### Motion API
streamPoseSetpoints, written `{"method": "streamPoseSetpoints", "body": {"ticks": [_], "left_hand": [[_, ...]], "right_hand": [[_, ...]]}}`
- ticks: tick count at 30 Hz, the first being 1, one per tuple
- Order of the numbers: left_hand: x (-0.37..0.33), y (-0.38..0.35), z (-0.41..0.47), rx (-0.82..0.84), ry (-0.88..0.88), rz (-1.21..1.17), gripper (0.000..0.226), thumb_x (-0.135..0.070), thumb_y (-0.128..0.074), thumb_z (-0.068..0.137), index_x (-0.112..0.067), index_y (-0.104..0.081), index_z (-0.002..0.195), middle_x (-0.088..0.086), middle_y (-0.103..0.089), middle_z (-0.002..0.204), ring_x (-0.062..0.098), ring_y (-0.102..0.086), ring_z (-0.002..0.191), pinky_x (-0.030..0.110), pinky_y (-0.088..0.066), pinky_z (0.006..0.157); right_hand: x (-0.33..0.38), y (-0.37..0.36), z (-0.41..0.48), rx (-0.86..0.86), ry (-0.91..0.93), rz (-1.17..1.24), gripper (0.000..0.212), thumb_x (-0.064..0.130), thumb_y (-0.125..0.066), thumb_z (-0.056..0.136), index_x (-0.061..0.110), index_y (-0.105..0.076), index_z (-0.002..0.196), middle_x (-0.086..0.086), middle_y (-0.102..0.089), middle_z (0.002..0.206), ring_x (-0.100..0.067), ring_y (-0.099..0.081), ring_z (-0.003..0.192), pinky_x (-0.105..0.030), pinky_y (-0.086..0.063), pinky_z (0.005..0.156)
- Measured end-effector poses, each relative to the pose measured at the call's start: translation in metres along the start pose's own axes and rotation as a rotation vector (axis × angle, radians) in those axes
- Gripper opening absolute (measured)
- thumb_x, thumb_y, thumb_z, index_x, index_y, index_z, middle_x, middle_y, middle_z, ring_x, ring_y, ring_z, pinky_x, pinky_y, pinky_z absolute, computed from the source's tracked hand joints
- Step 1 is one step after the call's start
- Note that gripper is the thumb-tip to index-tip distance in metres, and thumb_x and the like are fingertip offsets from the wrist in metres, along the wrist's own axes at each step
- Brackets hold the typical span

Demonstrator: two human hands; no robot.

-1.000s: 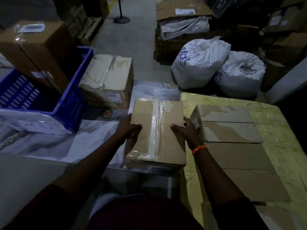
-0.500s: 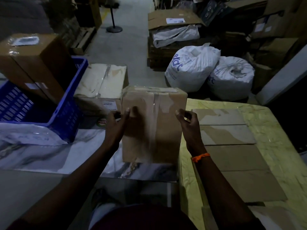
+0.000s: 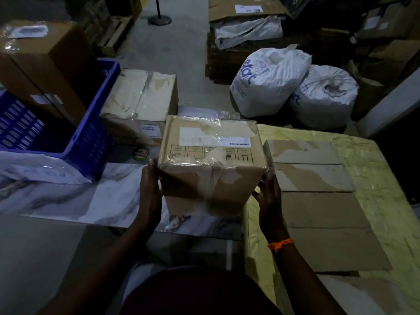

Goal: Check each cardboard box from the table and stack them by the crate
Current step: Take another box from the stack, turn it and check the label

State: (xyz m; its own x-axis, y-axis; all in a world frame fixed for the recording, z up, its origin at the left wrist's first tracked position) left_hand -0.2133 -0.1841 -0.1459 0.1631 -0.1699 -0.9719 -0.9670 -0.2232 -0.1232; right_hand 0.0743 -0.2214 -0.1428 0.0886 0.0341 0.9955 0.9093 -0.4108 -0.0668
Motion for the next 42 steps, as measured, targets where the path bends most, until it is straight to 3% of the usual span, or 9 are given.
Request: {"method": "streamPoseSetpoints", "body": {"ticks": [5,8,11,14,17,22,31,36,42], "left_hand": [[0.005,0.013,-0.006,0.019,-0.039,0.010,0.058,-0.070,-0.028,0.097,-0.030,-0.061,0.123,-0.001,-0.064,0.134,0.015,-0.058,0.128,0.055,-0.045,0.108],[-0.006,0.015,-0.005,-0.006,-0.113,0.071,0.052,-0.065,-0.038,0.097,-0.024,-0.061,0.119,-0.002,-0.068,0.124,0.015,-0.061,0.121,0.058,-0.047,0.106],[-0.039,0.010,-0.005,-0.023,-0.389,0.328,0.047,-0.049,-0.054,0.097,-0.015,-0.055,0.130,-0.005,-0.060,0.129,0.009,-0.058,0.122,0.045,-0.053,0.101],[-0.073,-0.014,-0.008,0.145,-0.793,0.669,0.039,-0.028,-0.064,0.096,-0.009,-0.059,0.130,0.001,-0.052,0.134,0.007,-0.050,0.127,0.028,-0.051,0.099],[-0.082,-0.044,-0.002,0.335,-0.995,1.008,0.031,-0.033,-0.060,0.098,-0.014,-0.069,0.121,0.005,-0.062,0.131,0.022,-0.055,0.128,0.042,-0.046,0.102],[-0.085,-0.059,0.010,0.465,-0.957,1.263,0.045,-0.049,-0.042,0.102,-0.021,-0.067,0.127,0.001,-0.062,0.136,0.025,-0.060,0.121,0.044,-0.049,0.095],[-0.090,-0.060,0.001,0.527,-0.974,1.280,0.045,-0.051,-0.042,0.103,-0.019,-0.068,0.120,0.003,-0.061,0.134,0.023,-0.060,0.115,0.038,-0.052,0.090],[-0.086,-0.044,-0.021,0.590,-1.029,1.155,0.040,-0.040,-0.052,0.100,-0.018,-0.069,0.129,0.003,-0.062,0.139,0.022,-0.060,0.121,0.041,-0.053,0.094],[-0.069,-0.032,-0.028,0.557,-1.062,1.059,0.031,-0.027,-0.057,0.100,-0.019,-0.072,0.127,0.001,-0.062,0.141,0.024,-0.055,0.134,0.046,-0.049,0.101]], "right_hand": [[-0.003,0.005,-0.010,0.016,-0.031,-0.011,0.061,0.092,-0.055,0.070,0.042,-0.073,0.100,0.018,-0.076,0.101,-0.004,-0.070,0.105,-0.031,-0.060,0.087],[0.001,0.008,-0.004,-0.007,-0.022,-0.032,0.033,0.059,-0.055,0.094,0.028,-0.066,0.102,0.006,-0.076,0.099,-0.022,-0.069,0.108,-0.034,-0.062,0.086],[0.015,0.011,0.007,-0.077,0.073,-0.151,0.031,0.050,-0.060,0.099,0.021,-0.067,0.106,-0.008,-0.072,0.106,-0.030,-0.069,0.106,-0.049,-0.060,0.089],[0.051,-0.001,0.013,-0.084,0.321,-0.306,0.035,0.049,-0.060,0.095,0.019,-0.066,0.111,0.000,-0.069,0.107,-0.013,-0.066,0.103,-0.026,-0.055,0.086],[0.082,-0.033,0.014,0.030,0.604,-0.602,0.030,0.037,-0.064,0.097,0.012,-0.069,0.115,0.001,-0.066,0.118,-0.010,-0.061,0.111,-0.016,-0.047,0.094],[0.070,-0.075,0.018,0.244,0.625,-1.240,0.060,0.059,-0.041,0.099,0.018,-0.061,0.138,-0.003,-0.055,0.148,-0.022,-0.047,0.140,-0.052,-0.030,0.118],[0.074,-0.070,0.012,0.329,0.671,-1.234,0.058,0.054,-0.040,0.101,0.015,-0.062,0.138,-0.007,-0.057,0.147,-0.025,-0.049,0.138,-0.051,-0.030,0.118],[0.080,-0.054,-0.017,0.375,1.001,-1.021,0.032,0.035,-0.059,0.100,0.009,-0.074,0.113,-0.006,-0.071,0.123,-0.024,-0.064,0.119,-0.050,-0.046,0.102],[0.058,-0.048,-0.026,0.358,0.950,-1.022,0.031,0.033,-0.054,0.105,0.013,-0.075,0.114,-0.005,-0.070,0.125,-0.023,-0.061,0.123,-0.052,-0.041,0.106]]}}
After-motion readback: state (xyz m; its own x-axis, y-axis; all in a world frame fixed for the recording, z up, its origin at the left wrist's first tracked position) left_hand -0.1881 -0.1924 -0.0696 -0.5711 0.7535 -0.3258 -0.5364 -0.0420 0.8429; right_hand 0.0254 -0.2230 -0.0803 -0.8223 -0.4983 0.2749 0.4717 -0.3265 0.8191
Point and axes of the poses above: each hand's wrist, its own z-axis towards the middle knuckle, its own y-axis out of the back of the hand, x = y × z, the point moved 5 cm from there along z, towards the middle knuckle
